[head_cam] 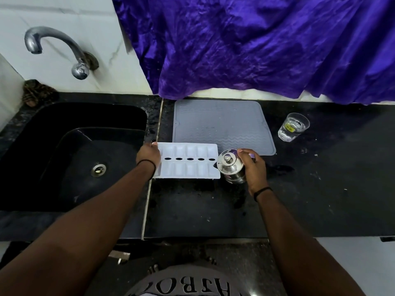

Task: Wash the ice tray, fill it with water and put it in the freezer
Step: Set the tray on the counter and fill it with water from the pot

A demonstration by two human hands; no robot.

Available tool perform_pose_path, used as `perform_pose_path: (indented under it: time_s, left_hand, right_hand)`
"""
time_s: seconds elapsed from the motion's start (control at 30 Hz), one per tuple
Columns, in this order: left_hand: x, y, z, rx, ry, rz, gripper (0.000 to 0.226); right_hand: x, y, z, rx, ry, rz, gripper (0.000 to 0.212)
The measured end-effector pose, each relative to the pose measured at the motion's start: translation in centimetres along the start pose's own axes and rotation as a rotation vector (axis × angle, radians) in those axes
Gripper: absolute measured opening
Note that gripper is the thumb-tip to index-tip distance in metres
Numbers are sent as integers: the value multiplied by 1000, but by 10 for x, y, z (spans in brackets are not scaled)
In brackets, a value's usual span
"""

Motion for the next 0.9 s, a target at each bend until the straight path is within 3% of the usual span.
perform_pose_path:
  time_s: [0.9]
  left_hand:
    - [-8, 2, 8, -2, 18, -20, 42]
  right_hand:
    - [1, 2, -2, -5, 99, -34, 8]
Point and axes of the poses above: each hand's wrist, its own y-axis away from the middle knuckle, its own z-axis out of the palm, x = y × z, the point moved 7 cm from there along -y, towards the middle knuckle
